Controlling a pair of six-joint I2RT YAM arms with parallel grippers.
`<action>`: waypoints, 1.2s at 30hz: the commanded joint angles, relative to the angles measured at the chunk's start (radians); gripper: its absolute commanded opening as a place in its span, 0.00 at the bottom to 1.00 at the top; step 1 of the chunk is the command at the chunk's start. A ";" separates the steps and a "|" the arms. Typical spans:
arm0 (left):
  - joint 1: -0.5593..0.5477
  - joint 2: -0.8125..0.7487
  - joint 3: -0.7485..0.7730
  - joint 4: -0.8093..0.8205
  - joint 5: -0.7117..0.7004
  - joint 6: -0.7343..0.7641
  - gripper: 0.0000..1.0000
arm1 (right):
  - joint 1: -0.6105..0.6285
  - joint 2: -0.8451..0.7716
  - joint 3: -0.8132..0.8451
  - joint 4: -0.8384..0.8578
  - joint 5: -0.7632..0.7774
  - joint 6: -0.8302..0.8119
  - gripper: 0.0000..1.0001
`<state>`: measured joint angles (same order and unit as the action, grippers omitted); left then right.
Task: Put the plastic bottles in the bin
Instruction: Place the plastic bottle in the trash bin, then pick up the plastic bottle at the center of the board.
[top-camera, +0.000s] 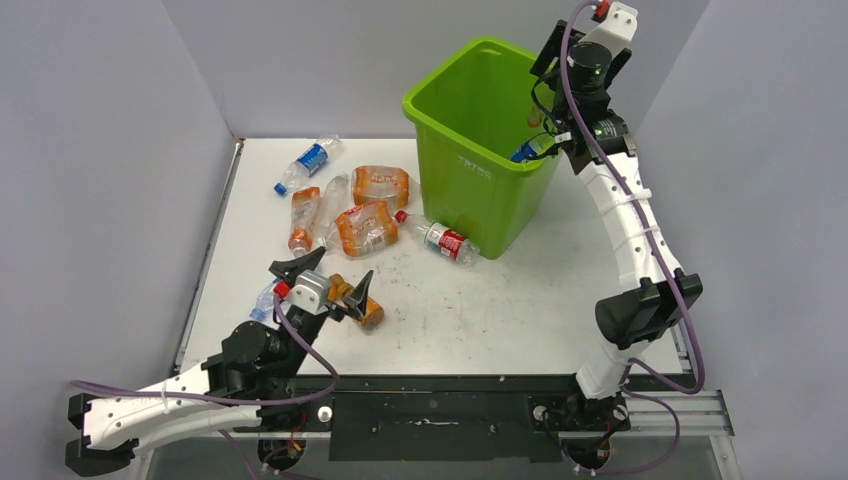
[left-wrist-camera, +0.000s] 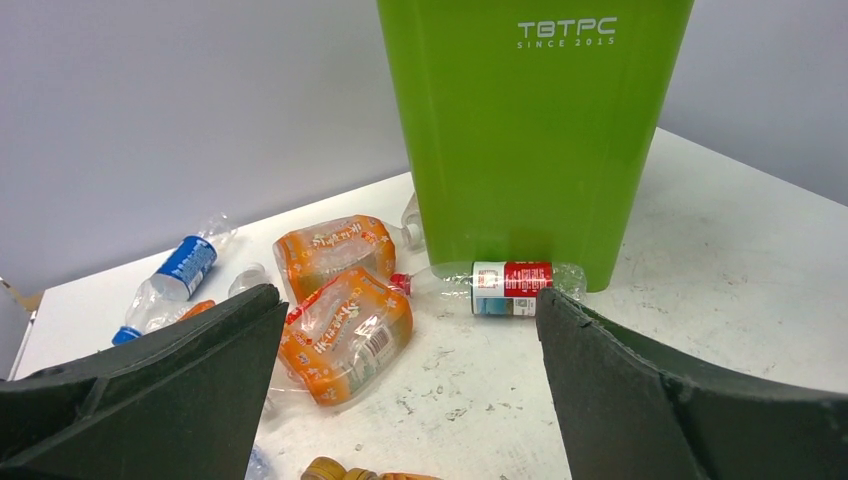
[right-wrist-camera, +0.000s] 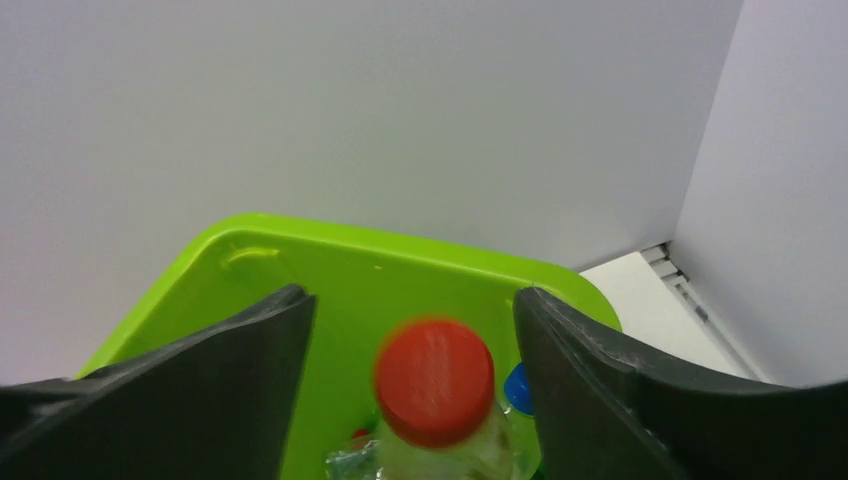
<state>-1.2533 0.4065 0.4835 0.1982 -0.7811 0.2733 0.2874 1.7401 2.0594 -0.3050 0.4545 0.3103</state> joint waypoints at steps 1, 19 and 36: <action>0.008 0.018 0.049 0.004 0.016 0.004 0.96 | -0.011 -0.033 0.014 0.002 -0.066 0.030 0.85; 0.069 0.047 0.033 0.028 0.075 -0.071 0.96 | 0.388 -0.677 -0.627 0.053 -0.299 0.136 0.98; 0.068 0.017 0.103 -0.489 -0.113 -0.837 0.96 | 0.503 -1.179 -1.476 0.073 -0.446 0.271 1.00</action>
<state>-1.1893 0.4294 0.5629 0.0029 -0.7677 -0.1596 0.7864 0.6052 0.6701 -0.3279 0.0322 0.5144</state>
